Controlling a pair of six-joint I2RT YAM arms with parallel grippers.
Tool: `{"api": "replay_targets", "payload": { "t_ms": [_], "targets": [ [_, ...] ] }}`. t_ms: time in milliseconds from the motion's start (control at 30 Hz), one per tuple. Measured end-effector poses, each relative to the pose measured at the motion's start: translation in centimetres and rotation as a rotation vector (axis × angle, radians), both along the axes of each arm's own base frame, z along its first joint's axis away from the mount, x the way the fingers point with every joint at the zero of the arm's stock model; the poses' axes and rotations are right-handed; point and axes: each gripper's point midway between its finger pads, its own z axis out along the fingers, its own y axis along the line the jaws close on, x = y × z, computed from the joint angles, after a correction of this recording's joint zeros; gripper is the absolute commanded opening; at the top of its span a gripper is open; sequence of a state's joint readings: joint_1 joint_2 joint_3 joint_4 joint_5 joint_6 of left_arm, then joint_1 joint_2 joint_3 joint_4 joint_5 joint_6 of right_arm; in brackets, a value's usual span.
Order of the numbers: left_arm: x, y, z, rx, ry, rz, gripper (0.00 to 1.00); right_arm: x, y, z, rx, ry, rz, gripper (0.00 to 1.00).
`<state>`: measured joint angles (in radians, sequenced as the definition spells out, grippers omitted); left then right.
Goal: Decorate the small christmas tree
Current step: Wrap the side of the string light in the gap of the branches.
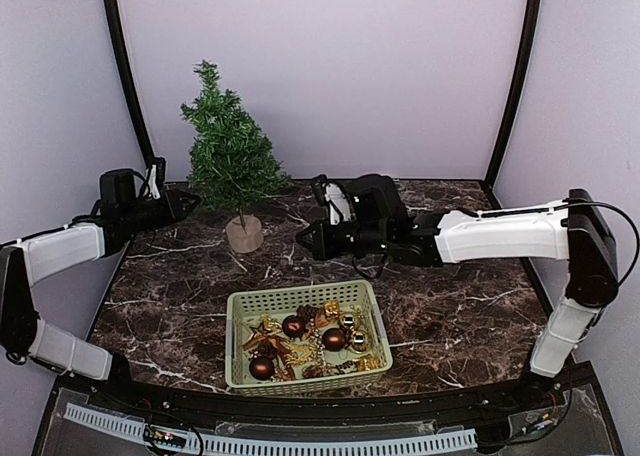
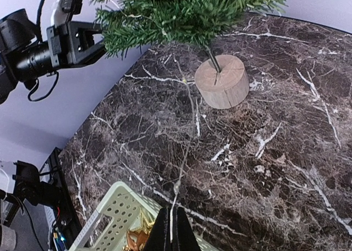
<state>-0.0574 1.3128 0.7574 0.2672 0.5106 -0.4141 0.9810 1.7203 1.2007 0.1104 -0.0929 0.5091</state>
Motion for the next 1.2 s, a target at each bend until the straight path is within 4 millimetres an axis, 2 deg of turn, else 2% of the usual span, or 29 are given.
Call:
{"api": "replay_targets", "payload": {
  "t_ms": [67,133,267,367,433,500,600,667,767,867,933,1000,1067,1200],
  "targets": [
    [-0.3,0.7,0.7,0.033,-0.019,0.028,0.63,0.8,0.2,0.6,0.019,-0.003,-0.022,0.00],
    [-1.0,1.5,1.9,0.075,-0.048,0.065,0.72,1.7,0.0,1.4,0.044,-0.007,-0.045,0.00],
    [-3.5,3.2,5.4,0.130,-0.126,0.147,0.75,3.4,-1.1,1.9,0.058,-0.012,-0.083,0.00],
    [-6.1,3.2,8.5,0.132,-0.203,0.157,0.75,3.9,-1.3,2.2,0.055,-0.020,-0.073,0.00],
    [-7.6,1.5,9.8,0.123,-0.242,0.110,0.75,3.7,-1.0,3.0,0.062,-0.035,-0.041,0.00],
    [-9.3,-1.7,10.5,0.105,-0.272,0.004,0.75,3.1,-0.6,4.1,0.076,-0.054,0.001,0.00],
    [-11.5,-6.1,10.5,0.076,-0.277,-0.156,0.75,2.3,-1.0,5.8,0.091,-0.082,0.029,0.00],
    [-12.3,-8.0,10.2,0.060,-0.273,-0.220,0.75,1.9,-1.6,7.5,0.104,-0.109,0.034,0.00],
    [-12.6,-9.3,10.1,0.041,-0.263,-0.258,0.78,1.2,-2.6,10.4,0.131,-0.155,0.033,0.00],
    [-12.5,-9.3,10.4,0.031,-0.261,-0.241,0.81,1.2,-3.3,13.5,0.160,-0.205,0.010,0.00],
    [-12.2,-9.0,11.4,0.024,-0.270,-0.217,0.83,1.9,-3.5,15.3,0.169,-0.236,-0.015,0.00],
    [-12.0,-8.7,13.6,0.016,-0.296,-0.192,0.85,2.8,-3.5,16.5,0.172,-0.255,-0.041,0.00],
    [-11.9,-8.7,16.6,0.009,-0.337,-0.185,0.85,4.0,-3.4,17.0,0.172,-0.267,-0.067,0.00],
    [-11.1,-9.5,21.9,0.031,-0.407,-0.211,0.86,7.0,-2.9,16.1,0.141,-0.261,-0.104,0.00]
  ]
}}
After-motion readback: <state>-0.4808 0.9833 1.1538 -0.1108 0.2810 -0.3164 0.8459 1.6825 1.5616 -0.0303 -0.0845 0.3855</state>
